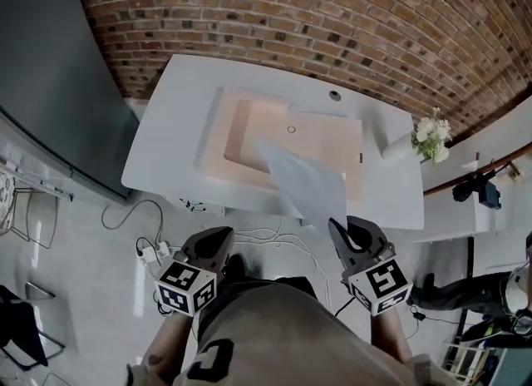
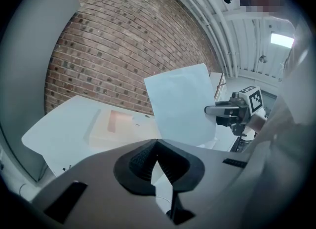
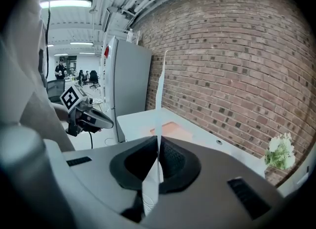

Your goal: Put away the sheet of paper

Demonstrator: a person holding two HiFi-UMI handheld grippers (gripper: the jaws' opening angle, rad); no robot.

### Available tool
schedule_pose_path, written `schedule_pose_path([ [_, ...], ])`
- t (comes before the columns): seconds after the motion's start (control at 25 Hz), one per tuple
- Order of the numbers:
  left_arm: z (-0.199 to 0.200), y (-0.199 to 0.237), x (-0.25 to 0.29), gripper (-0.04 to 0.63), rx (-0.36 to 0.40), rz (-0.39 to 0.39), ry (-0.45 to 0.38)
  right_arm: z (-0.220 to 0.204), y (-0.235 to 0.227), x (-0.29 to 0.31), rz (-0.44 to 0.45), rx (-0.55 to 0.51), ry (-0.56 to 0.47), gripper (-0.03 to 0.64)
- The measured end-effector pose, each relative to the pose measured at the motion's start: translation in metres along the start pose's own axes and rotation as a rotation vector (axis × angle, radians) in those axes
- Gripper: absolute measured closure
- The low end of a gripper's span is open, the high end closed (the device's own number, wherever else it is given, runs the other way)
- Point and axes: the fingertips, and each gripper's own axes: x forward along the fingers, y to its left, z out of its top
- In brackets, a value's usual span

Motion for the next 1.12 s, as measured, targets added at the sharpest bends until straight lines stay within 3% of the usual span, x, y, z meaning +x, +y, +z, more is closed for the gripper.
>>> schedule_pose_path([
  [0.6,0.005,0.014,0.024,0.581,0.004,0.002,0.044,0.007,-0.039,0.018,-0.012,0.041,-0.020,0.594],
  [1.12,0.019,-0.002,0.069,0.581,0.003,0.034,0.067,0.002,-0.110,0.028,0.064,0.239,-0.112,0.594],
])
